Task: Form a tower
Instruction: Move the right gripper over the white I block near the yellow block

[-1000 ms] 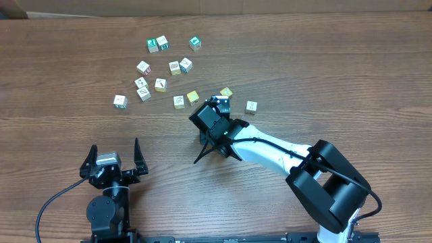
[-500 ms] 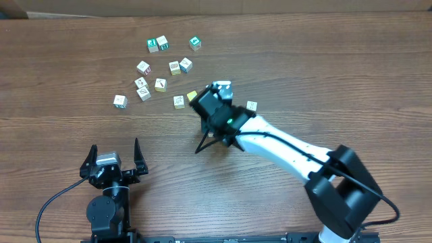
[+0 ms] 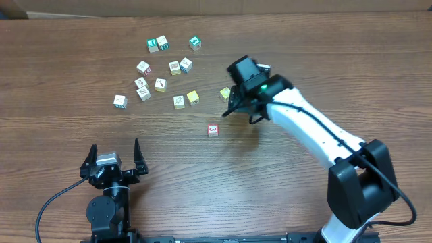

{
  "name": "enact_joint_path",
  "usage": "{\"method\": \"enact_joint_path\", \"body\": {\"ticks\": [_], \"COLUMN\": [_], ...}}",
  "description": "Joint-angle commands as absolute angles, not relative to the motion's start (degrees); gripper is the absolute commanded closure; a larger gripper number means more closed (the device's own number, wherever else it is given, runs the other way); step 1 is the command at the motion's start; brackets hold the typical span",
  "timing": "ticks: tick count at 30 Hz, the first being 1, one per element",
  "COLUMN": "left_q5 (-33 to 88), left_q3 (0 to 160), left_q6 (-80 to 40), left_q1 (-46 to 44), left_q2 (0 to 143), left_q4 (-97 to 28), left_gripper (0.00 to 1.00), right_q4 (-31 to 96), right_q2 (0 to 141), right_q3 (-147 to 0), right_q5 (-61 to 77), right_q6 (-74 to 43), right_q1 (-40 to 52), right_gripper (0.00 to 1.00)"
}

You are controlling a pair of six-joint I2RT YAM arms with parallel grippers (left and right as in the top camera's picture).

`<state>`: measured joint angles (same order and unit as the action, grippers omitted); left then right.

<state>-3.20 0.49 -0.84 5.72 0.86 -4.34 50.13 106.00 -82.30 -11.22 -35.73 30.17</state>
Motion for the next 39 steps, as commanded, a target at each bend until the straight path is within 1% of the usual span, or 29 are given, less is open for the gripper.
{"method": "enact_joint_path", "body": {"ticks": [1,6,11,12,17,18,23,26,31,36,39], "left_q5": [-3.1,-3.1,-3.1,-3.1,-3.1,-3.1,-3.1,-3.1,-3.1,-3.1,-3.1], "left_q3": [0.3,0.3,0.3,0.3,0.3,0.3,0.3,0.3,0.3,0.3,0.3], "left_q6": [0.4,0.4,0.4,0.4,0.4,0.4,0.4,0.4,0.4,0.4,0.4], "left_q1": [5.6,5.6,5.6,5.6,5.6,5.6,5.6,5.6,5.6,5.6,5.6], "left_q2": [0.3,0.3,0.3,0.3,0.3,0.3,0.3,0.3,0.3,0.3,0.3], "left_q4": [-4.2,-4.2,-4.2,-4.2,-4.2,-4.2,-4.2,-4.2,-4.2,-4.2,-4.2], "left_gripper": [0.0,0.01,0.0,0.0,0.0,0.01,0.01,0.0,0.01,0.0,0.0], "right_q4": [50.5,50.3,51.4,51.9,54.2,53.8,47.0,44.1,38.5,33.8,31.2], "right_q2": [104.4,104.4,104.4,104.4,104.5,104.5,104.7,104.7,104.8,105.6,106.5], "right_q3": [-83.7,-83.7,-83.6,-83.6,-83.2,-82.8,-78.3,-76.4,-72.6,-69.8,-68.4], "right_q5": [-8.7,-6.8,-6.8,-6.8,-4.7,-3.8,-3.3,-3.4,-5.5,-5.5,-5.5], "right_q6": [-35.4,-35.3,-32.5,-32.5,-33.2,-33.2,-33.1,-33.1,-33.1,-33.1,-32.9], "right_q1": [27.6,24.9,23.3,23.0,22.7,22.9,24.2,24.3,24.3,24.3,24.3], "right_gripper": [0.0,0.0,0.0,0.02,0.23,0.26,0.27,0.34,0.36,0.42,0.43]}}
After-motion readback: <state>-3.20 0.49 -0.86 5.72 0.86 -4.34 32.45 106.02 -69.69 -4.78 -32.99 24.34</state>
